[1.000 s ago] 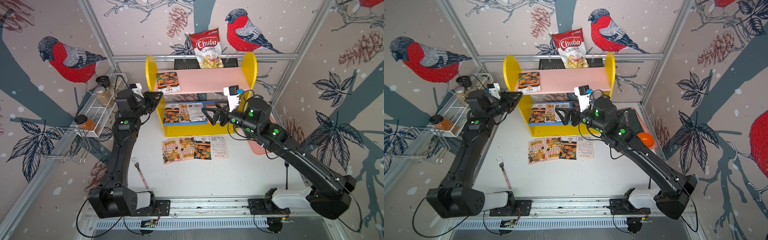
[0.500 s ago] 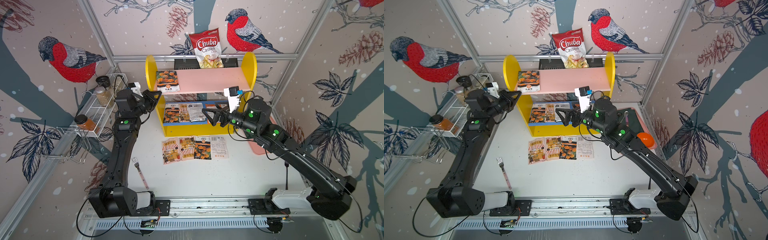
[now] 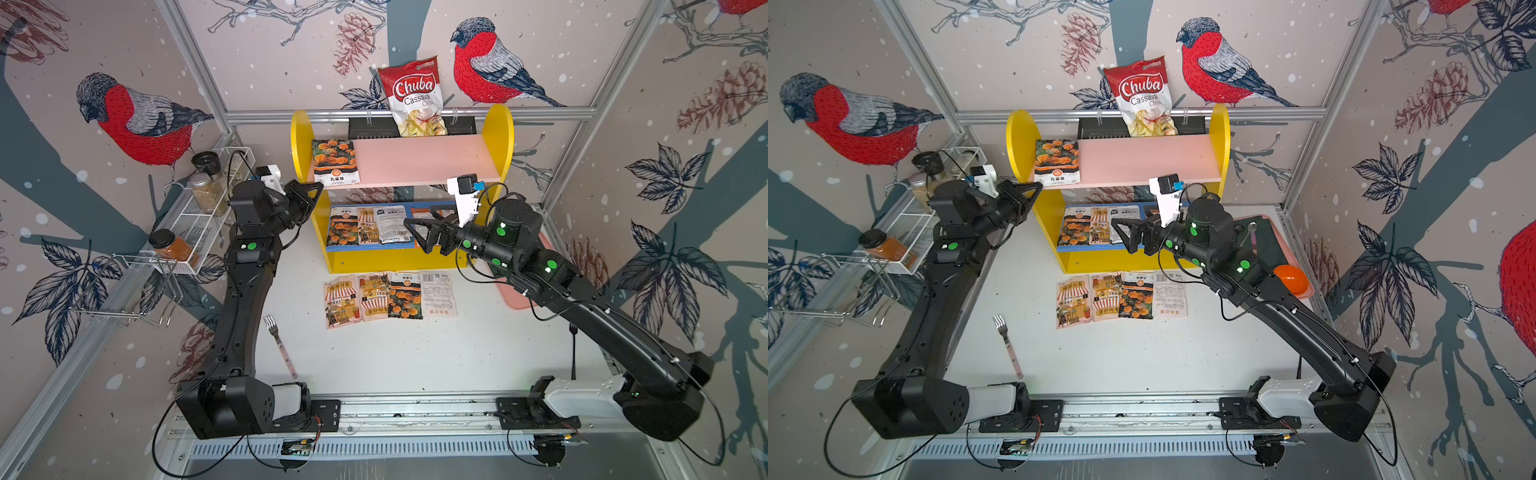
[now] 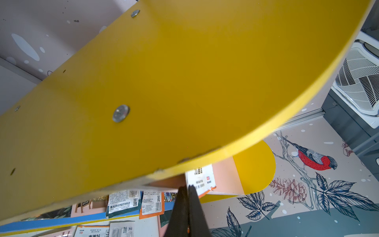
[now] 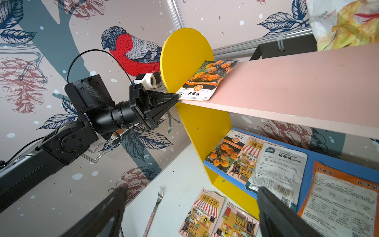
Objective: Take the seed bag off the shelf
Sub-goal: Pick up the seed packet from the shelf.
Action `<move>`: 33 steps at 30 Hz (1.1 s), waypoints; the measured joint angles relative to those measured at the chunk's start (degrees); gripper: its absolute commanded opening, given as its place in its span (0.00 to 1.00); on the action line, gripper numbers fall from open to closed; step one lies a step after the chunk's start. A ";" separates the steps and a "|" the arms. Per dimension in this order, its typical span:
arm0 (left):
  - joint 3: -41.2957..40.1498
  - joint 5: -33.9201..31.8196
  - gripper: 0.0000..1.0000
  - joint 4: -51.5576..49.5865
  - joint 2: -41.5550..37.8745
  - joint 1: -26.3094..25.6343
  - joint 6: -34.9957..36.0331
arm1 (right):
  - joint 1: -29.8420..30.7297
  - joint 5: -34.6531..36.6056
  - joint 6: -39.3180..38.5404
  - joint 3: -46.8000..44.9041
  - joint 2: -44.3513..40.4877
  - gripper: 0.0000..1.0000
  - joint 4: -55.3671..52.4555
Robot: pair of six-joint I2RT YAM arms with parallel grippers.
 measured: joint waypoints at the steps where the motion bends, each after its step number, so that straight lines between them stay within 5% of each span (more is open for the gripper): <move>1: -0.13 0.13 0.00 -0.02 -0.33 0.00 0.00 | 0.00 -0.04 0.00 -0.04 0.04 1.00 0.09; 9: -4.52 1.62 0.00 0.44 -4.26 0.02 0.13 | -0.85 -4.17 0.63 -0.02 2.29 0.98 3.39; 33: -8.59 3.58 0.00 1.29 -7.19 0.02 0.20 | -6.21 -24.00 23.10 10.01 24.94 0.54 21.03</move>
